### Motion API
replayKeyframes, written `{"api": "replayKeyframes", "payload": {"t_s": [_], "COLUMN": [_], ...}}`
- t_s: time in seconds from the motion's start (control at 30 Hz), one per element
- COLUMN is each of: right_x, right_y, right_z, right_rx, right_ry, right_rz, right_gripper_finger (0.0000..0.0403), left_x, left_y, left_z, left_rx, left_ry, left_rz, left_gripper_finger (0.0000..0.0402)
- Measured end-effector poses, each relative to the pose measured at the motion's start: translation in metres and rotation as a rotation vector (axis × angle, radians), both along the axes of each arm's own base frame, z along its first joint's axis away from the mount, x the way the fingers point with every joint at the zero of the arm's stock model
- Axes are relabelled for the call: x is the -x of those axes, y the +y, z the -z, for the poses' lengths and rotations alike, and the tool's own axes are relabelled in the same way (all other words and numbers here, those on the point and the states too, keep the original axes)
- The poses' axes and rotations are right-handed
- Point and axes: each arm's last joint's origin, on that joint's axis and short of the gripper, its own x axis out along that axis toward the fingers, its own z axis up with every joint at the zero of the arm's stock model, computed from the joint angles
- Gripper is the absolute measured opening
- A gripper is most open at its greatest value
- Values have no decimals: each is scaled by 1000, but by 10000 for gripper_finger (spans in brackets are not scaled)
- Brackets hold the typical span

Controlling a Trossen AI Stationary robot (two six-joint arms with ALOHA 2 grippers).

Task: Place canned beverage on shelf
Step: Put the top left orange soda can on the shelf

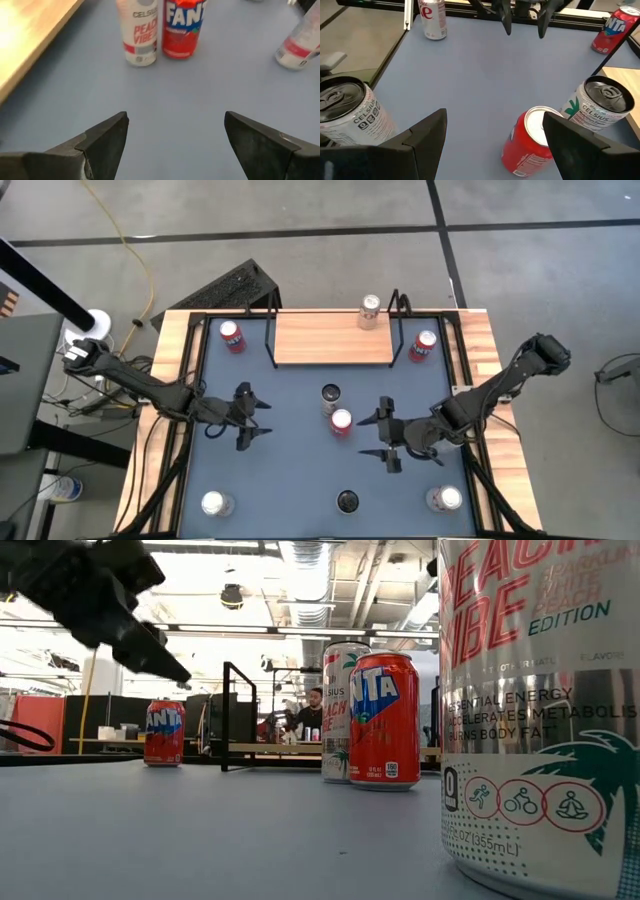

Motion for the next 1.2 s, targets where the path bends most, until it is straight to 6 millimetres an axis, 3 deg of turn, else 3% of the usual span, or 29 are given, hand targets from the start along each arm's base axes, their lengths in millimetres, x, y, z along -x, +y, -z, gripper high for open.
{"api": "replayKeyframes", "payload": {"t_s": [0.27,0.43,0.87,1.2], "right_x": [1,1,1,1], "right_y": [0,-1,-1,-1], "right_z": [1,2,2,2], "right_rx": [7,11,14,14], "right_ry": [12,17,19,21], "right_rz": [0,0,3,3], "right_gripper_finger": [317,317,317,317], "left_x": [0,0,-1,-4], "left_y": [11,20,41,70], "left_z": [-47,-52,-51,-91], "left_rx": [-187,-238,-249,-246], "left_ry": [126,120,189,135], "left_rz": [-240,-349,-411,-542], "left_gripper_finger": [319,319,319,319]}}
